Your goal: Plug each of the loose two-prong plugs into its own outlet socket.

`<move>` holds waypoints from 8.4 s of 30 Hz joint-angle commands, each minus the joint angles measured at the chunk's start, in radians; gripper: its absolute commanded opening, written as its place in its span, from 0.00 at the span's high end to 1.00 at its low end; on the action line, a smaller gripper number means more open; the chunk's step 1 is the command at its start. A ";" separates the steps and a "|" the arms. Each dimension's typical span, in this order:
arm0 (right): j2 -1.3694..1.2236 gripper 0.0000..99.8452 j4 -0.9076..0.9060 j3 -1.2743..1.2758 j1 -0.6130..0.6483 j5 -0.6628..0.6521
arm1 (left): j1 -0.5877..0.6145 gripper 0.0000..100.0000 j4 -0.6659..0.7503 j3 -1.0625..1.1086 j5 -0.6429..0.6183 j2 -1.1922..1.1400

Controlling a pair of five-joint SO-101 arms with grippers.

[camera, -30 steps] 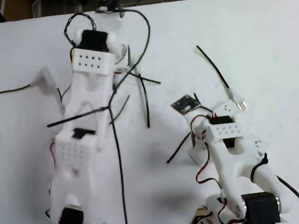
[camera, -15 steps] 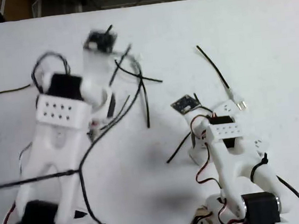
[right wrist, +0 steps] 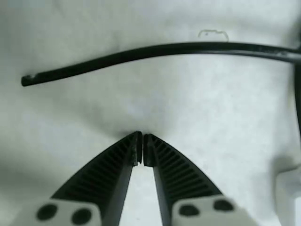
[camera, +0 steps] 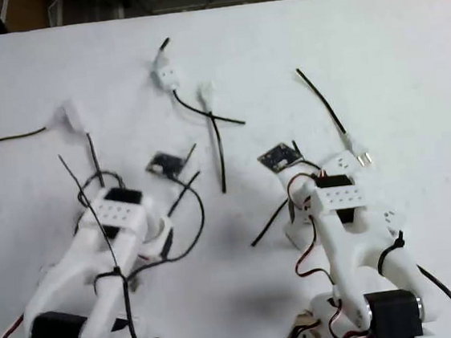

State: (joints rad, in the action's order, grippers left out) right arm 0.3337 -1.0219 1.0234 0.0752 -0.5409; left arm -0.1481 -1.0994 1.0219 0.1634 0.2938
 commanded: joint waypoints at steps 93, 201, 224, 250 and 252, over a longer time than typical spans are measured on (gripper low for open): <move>0.012 0.98 -0.001 0.002 -0.001 0.000 | -0.051 0.98 0.749 0.374 -0.164 1.535; 0.012 0.98 -0.001 0.003 -0.004 -0.005 | 0.189 0.90 -0.660 -0.970 1.026 -0.883; 0.012 0.98 -0.001 0.003 -0.004 -0.005 | 0.220 0.80 -0.434 -0.647 1.026 -0.559; 0.012 0.98 -0.004 0.003 -0.004 -0.005 | 0.222 0.97 -0.683 -0.962 1.089 -0.951; 0.012 0.98 -0.004 0.003 -0.004 -0.005 | 0.226 0.97 -0.681 -0.956 1.089 -0.941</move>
State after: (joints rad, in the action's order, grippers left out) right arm 0.3337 -1.0219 1.0234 0.0721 -0.5409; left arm 0.1005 -1.7745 0.0675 1.2482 -0.6360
